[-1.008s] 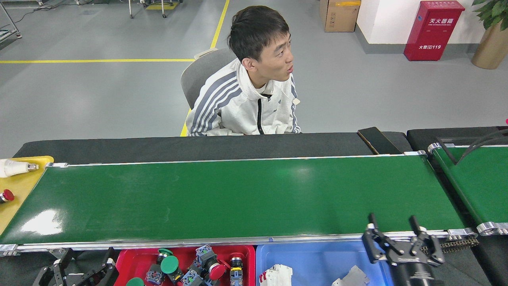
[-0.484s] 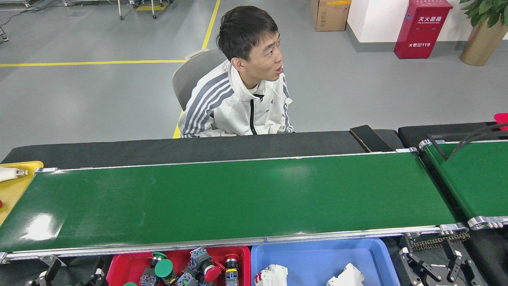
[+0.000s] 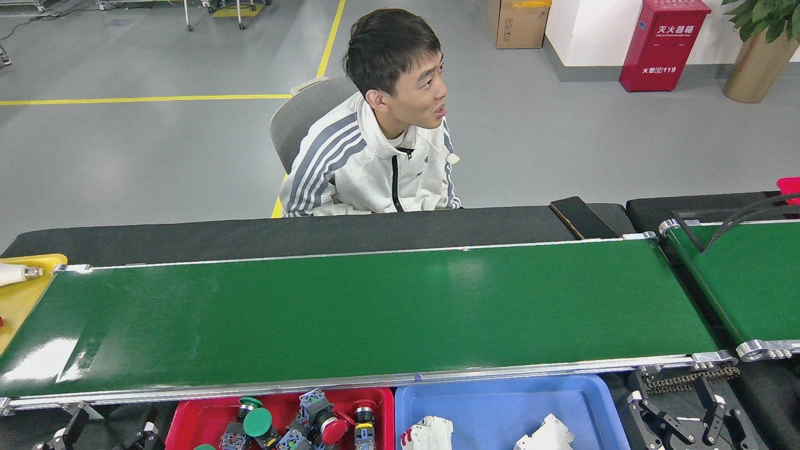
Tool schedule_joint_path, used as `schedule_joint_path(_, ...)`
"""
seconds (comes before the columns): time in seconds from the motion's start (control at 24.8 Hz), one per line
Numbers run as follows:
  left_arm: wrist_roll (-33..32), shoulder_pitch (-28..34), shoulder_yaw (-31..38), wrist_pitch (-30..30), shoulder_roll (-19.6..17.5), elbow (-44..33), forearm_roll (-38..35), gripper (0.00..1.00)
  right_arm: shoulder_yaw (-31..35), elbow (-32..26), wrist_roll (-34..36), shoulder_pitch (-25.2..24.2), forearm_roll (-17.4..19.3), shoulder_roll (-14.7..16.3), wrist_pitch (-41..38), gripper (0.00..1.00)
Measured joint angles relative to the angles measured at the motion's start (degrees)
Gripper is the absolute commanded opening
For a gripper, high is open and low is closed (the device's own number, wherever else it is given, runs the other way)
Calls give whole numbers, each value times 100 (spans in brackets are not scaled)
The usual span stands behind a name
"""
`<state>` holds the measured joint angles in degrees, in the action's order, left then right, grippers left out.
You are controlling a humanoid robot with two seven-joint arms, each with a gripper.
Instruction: Pick switch part from conveyor to tray
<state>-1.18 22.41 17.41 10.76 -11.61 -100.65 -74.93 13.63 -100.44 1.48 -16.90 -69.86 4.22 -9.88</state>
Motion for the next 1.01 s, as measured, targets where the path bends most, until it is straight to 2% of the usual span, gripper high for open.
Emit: schedule_joint_path(1.01, 1, -119, -56, 7, -123, 13, 0, 100, -1, 0, -18, 29, 0, -131, -11, 99)
